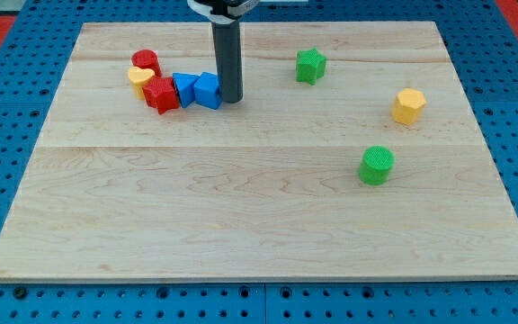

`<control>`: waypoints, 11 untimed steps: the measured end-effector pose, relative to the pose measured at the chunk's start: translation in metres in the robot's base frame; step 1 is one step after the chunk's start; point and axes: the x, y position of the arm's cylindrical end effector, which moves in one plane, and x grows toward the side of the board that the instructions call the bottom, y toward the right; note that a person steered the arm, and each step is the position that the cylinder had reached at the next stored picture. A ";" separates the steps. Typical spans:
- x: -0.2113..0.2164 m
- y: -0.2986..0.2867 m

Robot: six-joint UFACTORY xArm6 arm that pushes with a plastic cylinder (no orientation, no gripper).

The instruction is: Slide the green circle towards the top center of the board

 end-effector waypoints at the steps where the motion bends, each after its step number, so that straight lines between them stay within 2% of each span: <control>1: 0.016 0.013; 2: 0.040 0.036; 5: 0.163 0.076; 6: 0.180 0.110; 8: 0.171 0.191; 11: 0.144 0.183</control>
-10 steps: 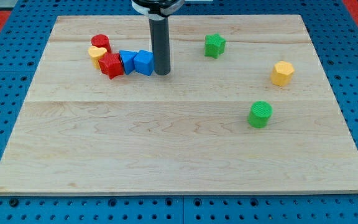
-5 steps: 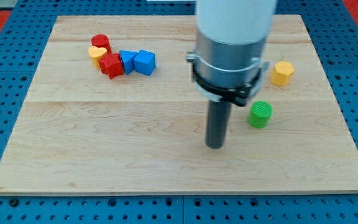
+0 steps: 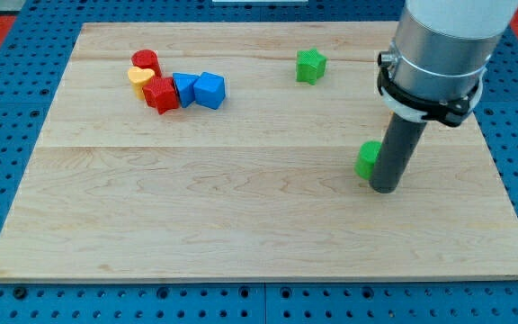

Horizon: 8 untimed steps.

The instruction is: Slide the green circle towards the top center of the board

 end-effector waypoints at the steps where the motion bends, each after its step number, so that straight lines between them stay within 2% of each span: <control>1: -0.019 -0.005; 3: -0.045 -0.006; 5: -0.062 0.027; 8: -0.083 -0.024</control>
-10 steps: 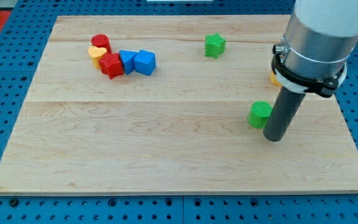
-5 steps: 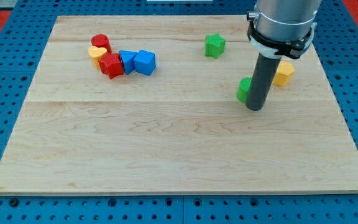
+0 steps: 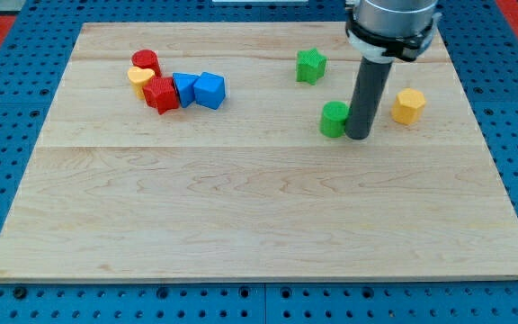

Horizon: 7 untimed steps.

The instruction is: Slide the green circle towards the top center of the board

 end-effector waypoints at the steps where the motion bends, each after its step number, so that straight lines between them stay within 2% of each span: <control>1: -0.012 -0.017; 5: -0.052 -0.097; 6: -0.060 -0.107; 7: -0.064 -0.089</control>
